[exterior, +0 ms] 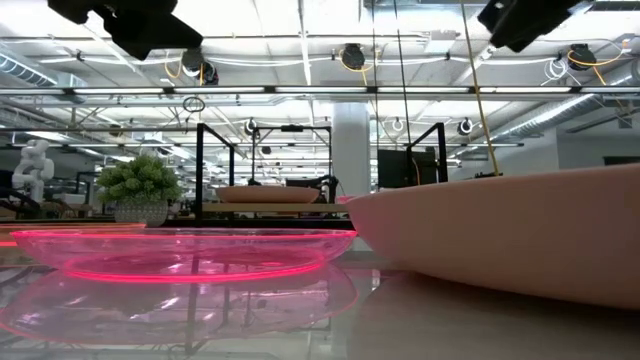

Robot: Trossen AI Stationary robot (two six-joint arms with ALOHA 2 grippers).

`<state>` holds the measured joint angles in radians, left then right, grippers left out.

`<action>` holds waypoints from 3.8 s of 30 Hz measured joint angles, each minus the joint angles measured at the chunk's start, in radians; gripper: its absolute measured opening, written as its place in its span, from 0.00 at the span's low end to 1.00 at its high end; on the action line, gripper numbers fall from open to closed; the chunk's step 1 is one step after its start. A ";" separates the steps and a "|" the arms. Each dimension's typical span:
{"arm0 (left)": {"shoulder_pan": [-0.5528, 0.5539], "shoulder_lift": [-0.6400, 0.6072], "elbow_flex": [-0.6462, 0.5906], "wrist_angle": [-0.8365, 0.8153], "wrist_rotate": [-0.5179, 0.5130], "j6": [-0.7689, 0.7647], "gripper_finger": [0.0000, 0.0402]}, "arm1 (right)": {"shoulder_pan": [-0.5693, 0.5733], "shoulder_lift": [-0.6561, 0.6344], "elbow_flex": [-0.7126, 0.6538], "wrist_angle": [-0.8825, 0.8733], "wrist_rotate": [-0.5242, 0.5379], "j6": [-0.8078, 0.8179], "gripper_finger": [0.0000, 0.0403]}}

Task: Place and stack plates onto a shelf
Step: Stack the light orange plate on the light orange plate on the shelf

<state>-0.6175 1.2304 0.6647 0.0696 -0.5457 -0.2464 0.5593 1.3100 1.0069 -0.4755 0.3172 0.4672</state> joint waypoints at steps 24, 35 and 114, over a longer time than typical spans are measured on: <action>-0.013 0.000 0.000 -0.008 -0.001 -0.002 0.64 | 0.260 0.188 0.000 0.084 -0.121 0.332 0.23; -0.012 0.000 0.000 -0.008 -0.004 -0.005 0.64 | 0.297 0.272 0.000 0.157 -0.272 0.174 0.34; 0.001 0.000 0.000 0.100 -0.029 0.235 0.64 | -0.029 0.200 0.134 0.000 0.071 -0.780 0.00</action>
<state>-0.6166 1.2301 0.6651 0.1697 -0.5747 -0.0119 0.5300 1.5105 1.1414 -0.4757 0.3878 -0.3126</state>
